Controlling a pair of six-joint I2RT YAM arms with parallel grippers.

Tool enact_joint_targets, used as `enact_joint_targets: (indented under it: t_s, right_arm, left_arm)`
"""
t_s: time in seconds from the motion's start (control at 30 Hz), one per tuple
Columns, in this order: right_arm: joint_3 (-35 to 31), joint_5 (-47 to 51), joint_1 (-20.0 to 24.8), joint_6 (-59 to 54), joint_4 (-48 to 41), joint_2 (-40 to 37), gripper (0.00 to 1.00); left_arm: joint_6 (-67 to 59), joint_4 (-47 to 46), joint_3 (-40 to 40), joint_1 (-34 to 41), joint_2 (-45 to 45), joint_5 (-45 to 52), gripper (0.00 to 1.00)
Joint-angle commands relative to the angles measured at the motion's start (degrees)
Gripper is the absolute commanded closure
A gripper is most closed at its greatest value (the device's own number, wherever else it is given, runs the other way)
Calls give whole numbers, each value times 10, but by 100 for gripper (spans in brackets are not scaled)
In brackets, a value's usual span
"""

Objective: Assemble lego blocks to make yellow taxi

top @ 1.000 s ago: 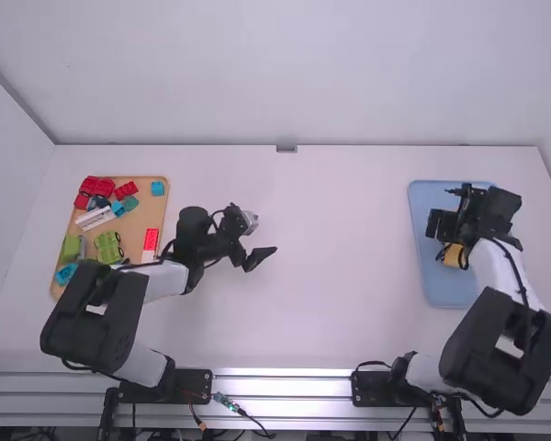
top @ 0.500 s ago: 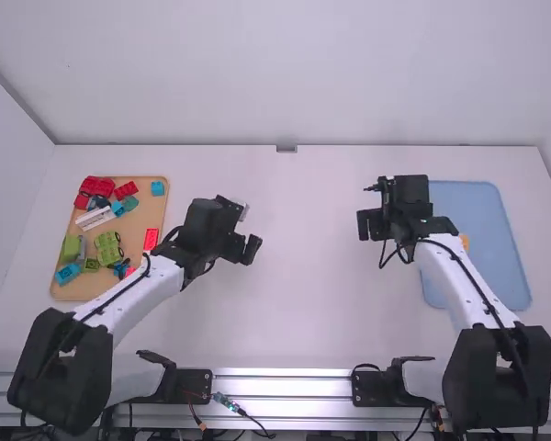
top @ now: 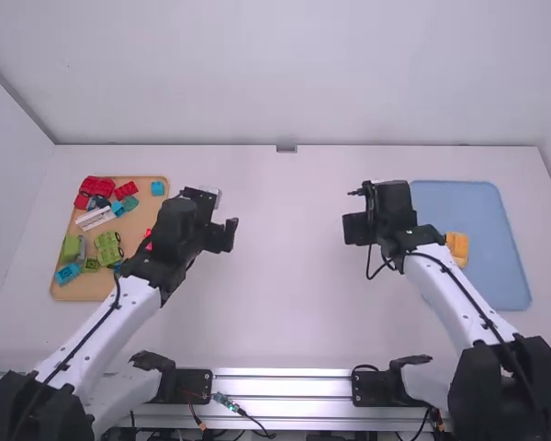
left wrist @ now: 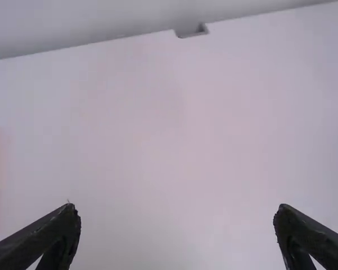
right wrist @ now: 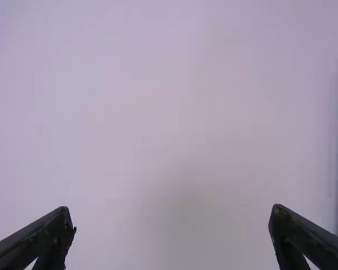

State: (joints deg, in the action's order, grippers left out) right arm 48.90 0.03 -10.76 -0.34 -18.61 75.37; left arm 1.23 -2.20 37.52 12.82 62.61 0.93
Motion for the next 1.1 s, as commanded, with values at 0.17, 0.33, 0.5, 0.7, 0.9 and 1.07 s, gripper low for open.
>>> enact_joint_targets:
  t_s: [0.17, 0.33, 0.5, 0.7, 0.9, 1.07]
  right_arm:
    - [-67, 0, 64, 3, 57, -74, 21]
    - [-116, 0, 108, 3, 107, -123, 29]
    - [-179, 0, 108, 3, 169, -185, 40]
    - [-243, 0, 108, 3, 186, -250, 52]
    - [-331, 0, 108, 3, 186, -338, 67]
    - [-391, 0, 108, 3, 186, -398, 77]
  left_arm:
    - [-12, 22, -71, -69, -75, -9, 22]
    - [-12, 22, -123, -121, -127, -9, 31]
    - [-12, 22, -189, -128, -193, -9, 42]
    - [-12, 22, -255, -128, -259, -9, 54]
    - [-12, 22, -340, -128, -344, -9, 69]
    - [-12, 22, -375, -128, -400, -9, 78]
